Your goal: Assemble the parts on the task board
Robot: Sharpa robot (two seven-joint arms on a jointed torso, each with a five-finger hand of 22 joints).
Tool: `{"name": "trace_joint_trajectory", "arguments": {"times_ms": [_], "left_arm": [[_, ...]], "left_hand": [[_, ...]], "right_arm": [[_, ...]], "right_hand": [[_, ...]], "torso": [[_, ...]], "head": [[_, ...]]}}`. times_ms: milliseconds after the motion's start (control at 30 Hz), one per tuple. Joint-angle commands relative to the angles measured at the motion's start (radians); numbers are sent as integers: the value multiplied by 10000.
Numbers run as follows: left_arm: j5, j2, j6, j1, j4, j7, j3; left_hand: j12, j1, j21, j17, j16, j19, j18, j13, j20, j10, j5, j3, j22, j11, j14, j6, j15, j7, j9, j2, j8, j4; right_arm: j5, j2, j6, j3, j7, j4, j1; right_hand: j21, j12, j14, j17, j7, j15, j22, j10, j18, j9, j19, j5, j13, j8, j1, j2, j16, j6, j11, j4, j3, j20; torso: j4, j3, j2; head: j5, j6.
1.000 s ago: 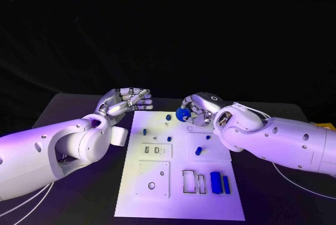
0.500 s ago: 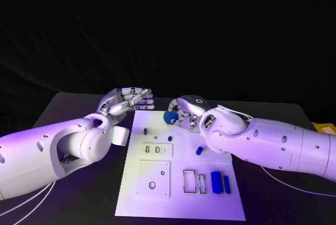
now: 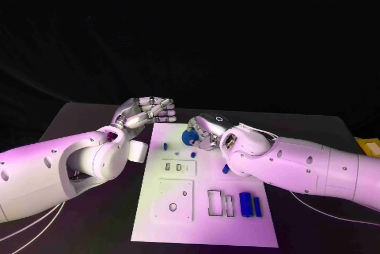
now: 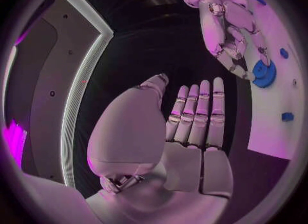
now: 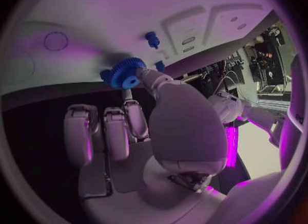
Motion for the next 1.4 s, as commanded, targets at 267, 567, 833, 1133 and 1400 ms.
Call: {"name": "trace_joint_trajectory", "arguments": {"times_ms": [267, 567, 833, 1133, 1400], "left_arm": [[18, 18, 157, 12, 21, 71, 10], [18, 21, 174, 13, 28, 55, 10], [18, 27, 188, 13, 25, 44, 10], [18, 39, 192, 13, 2, 33, 10], [18, 30, 193, 13, -8, 16, 10]], "left_hand": [[-62, -69, -38, 13, -33, -27, 118, 12, 69, 2, -30, 55, -9, 46, -54, -64, 22, 249, -17, 44, -58, -17], [-67, -70, -48, 17, -58, -35, 118, 13, 76, -14, -30, 59, -22, 54, -61, -80, 30, 258, -22, 43, -72, -23], [-67, -70, -48, 17, -58, -35, 118, 13, 76, -14, -30, 59, -22, 54, -61, -80, 30, 258, -22, 43, -72, -23], [-67, -70, -48, 17, -58, -35, 118, 13, 76, -14, -30, 59, -22, 54, -61, -80, 30, 258, -22, 43, -72, -23], [-69, -75, -53, 21, -74, -37, 119, 14, 80, -25, -31, 57, -31, 59, -63, -91, 34, 264, -26, 37, -82, -24]], "right_arm": [[-89, 96, 353, -4, -50, -144, -55], [-67, 250, 353, -6, -80, -424, -60], [16, 371, 348, -7, -16, -575, -58], [147, 401, 578, -8, 67, -585, -53], [356, 258, 800, -11, 110, -489, -52]], "right_hand": [[21, 8, 886, 1914, -170, -35, 1528, 64, -199, 132, 229, 22, -11, -1, -95, 64, 31, 187, 10, -12, 81, -44], [-25, -75, 879, 1888, -98, 2, 1483, -33, -186, 97, 187, -9, -100, -151, -232, -16, 22, -4, 63, -28, 149, -26], [-86, -213, 880, 1905, 142, 207, 1450, -218, -172, -68, 143, -626, -251, -782, -731, -240, 25, -664, 294, 93, 18, 157], [-124, -260, 878, 1909, 186, 264, 1432, -297, -160, -81, 117, -432, -299, -1025, -1082, -320, 27, -767, 348, 302, -318, 225], [-78, -127, 896, 1988, 116, 229, 1515, -144, -178, 24, 177, -13, -118, -1047, -1594, -148, 49, -435, 297, 748, -699, 209]], "torso": [[-24, 3, -4], [-2, 1, -8], [-15, 1, -2], [-3, 0, -9], [-2, 4, -8]], "head": [[32, -40], [9, -46], [16, -54], [18, -64], [44, -65]]}}
